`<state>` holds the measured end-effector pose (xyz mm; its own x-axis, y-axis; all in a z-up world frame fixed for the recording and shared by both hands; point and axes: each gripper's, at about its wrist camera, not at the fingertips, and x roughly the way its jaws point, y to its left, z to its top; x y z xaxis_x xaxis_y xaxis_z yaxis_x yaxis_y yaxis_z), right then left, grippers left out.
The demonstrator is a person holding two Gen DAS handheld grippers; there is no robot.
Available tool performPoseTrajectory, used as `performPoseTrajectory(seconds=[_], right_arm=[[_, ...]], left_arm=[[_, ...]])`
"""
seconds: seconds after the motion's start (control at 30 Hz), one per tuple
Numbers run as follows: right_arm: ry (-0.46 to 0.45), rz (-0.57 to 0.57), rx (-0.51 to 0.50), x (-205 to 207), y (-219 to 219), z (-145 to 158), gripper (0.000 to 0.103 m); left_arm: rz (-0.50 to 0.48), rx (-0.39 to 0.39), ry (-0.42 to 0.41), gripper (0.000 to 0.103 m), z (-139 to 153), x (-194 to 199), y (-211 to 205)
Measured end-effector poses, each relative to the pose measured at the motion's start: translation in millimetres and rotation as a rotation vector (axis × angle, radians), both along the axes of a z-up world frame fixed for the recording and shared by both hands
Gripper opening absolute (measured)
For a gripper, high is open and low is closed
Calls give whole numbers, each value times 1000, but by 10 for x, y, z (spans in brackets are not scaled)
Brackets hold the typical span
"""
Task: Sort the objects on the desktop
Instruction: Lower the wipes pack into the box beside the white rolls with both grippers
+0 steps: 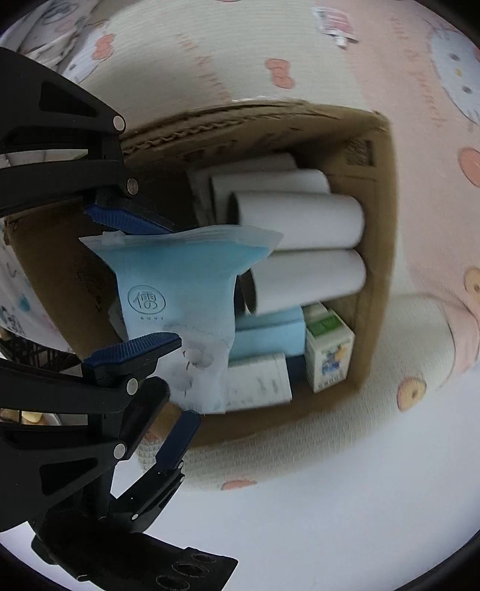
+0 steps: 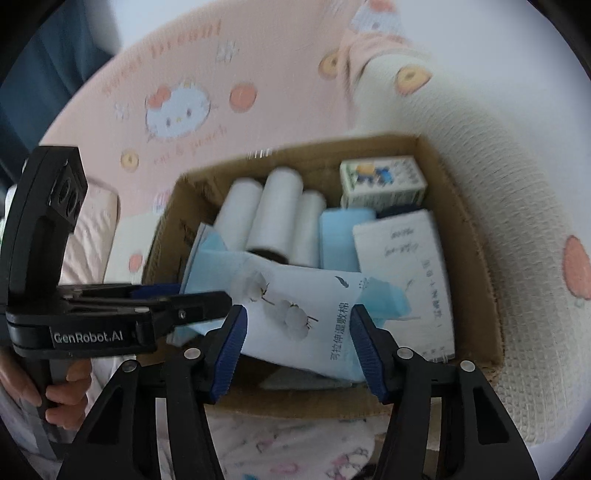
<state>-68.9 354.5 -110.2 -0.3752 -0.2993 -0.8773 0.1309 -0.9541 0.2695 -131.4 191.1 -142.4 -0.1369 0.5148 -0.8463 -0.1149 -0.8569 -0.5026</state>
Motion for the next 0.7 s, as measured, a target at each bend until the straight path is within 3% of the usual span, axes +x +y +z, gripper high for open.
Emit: performPoseTrajectory(seconds=[0.13, 0.27, 0.5, 0.7], right_arm=[[-63, 33, 12, -9, 37, -47, 49], [-102, 11, -3, -52, 146, -53, 40], [-170, -10, 31, -166, 146, -215, 38], [-191, 26, 13, -194, 50, -337, 38]], left_arm=[[21, -3, 2, 45, -23, -10, -42], [21, -13, -13, 45, -29, -33, -26], [22, -33, -91, 44, -103, 78, 20], [-6, -164, -21, 44, -107, 140, 122]])
